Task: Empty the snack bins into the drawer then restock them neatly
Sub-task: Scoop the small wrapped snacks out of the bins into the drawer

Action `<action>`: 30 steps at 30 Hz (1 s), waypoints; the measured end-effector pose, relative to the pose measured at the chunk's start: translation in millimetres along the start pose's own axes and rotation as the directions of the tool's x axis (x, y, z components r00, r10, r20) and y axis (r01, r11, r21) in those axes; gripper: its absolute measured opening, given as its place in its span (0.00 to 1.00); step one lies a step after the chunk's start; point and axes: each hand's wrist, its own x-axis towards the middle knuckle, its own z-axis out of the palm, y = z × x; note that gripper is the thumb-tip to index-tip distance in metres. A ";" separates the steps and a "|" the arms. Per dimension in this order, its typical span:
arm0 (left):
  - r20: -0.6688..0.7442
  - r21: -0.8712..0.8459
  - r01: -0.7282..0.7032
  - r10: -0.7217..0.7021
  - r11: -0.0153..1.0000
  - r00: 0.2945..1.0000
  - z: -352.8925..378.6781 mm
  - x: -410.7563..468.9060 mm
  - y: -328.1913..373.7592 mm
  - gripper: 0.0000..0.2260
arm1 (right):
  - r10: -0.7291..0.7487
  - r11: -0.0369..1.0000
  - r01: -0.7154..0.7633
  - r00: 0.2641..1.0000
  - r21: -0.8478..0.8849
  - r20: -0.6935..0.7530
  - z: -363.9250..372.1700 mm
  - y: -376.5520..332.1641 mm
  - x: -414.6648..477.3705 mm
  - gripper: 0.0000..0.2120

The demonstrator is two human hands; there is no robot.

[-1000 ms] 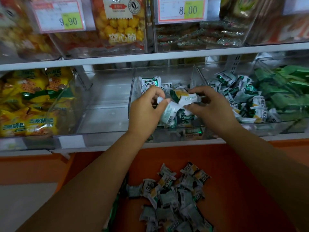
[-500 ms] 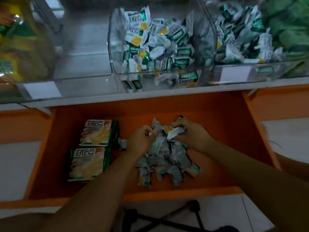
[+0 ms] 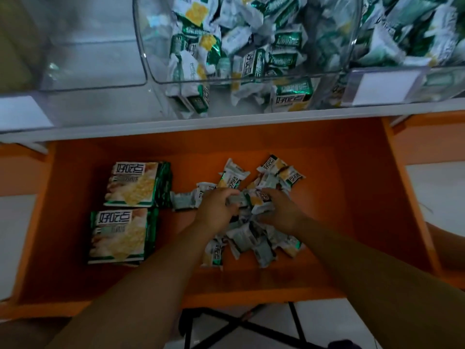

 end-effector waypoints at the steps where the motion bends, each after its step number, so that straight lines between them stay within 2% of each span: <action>1: -0.008 0.006 -0.025 0.025 1.000 1.000 -7.8 -5.4 6.0 0.16 | 0.000 0.999 -0.002 0.999 -0.054 -0.035 -6.4 -5.7 -4.8 0.35; 3: -0.039 0.023 -0.089 0.090 0.996 0.995 -26.9 -18.4 23.8 0.15 | -0.046 0.992 0.028 0.989 -0.126 -0.143 -21.9 -22.2 -18.4 0.30; 6: -0.160 0.119 -0.257 0.274 0.959 0.948 -61.0 -43.5 58.5 0.12 | -0.231 0.971 0.200 0.919 -0.127 -0.319 -48.8 -56.1 -48.2 0.20; 10: -0.369 0.124 -0.479 0.488 0.869 0.791 -112.5 -77.4 112.7 0.09 | -0.458 0.883 0.437 0.716 -0.174 -0.526 -87.3 -107.8 -96.3 0.11; 14: -0.513 0.147 -0.551 0.540 0.821 0.668 -157.9 -72.6 152.1 0.11 | -0.505 0.829 0.538 0.606 -0.151 -0.614 -124.9 -152.1 -121.0 0.09; 16: -0.530 0.157 -0.520 0.516 0.839 0.673 -175.2 -54.8 161.8 0.13 | -0.508 0.829 0.535 0.599 -0.162 -0.618 -143.1 -168.2 -111.5 0.12; 20: -0.488 0.204 -0.400 0.447 0.894 0.750 -195.6 -4.9 163.9 0.18 | -0.477 0.867 0.454 0.637 -0.205 -0.605 -173.5 -190.1 -69.8 0.19; 24: -0.471 0.274 -0.270 0.373 0.923 0.799 -207.7 44.0 161.3 0.22 | -0.344 0.929 0.348 0.681 -0.127 -0.647 -197.2 -208.0 -25.2 0.26; 27: -0.437 0.348 -0.175 0.324 0.921 0.839 -212.2 67.7 159.6 0.26 | -0.283 0.953 0.280 0.700 -0.113 -0.655 -207.6 -215.5 5.8 0.30; 30: -0.420 0.454 -0.112 0.323 0.884 0.848 -210.9 78.7 158.9 0.28 | -0.323 0.946 0.264 0.705 -0.189 -0.632 -210.2 -212.0 26.3 0.33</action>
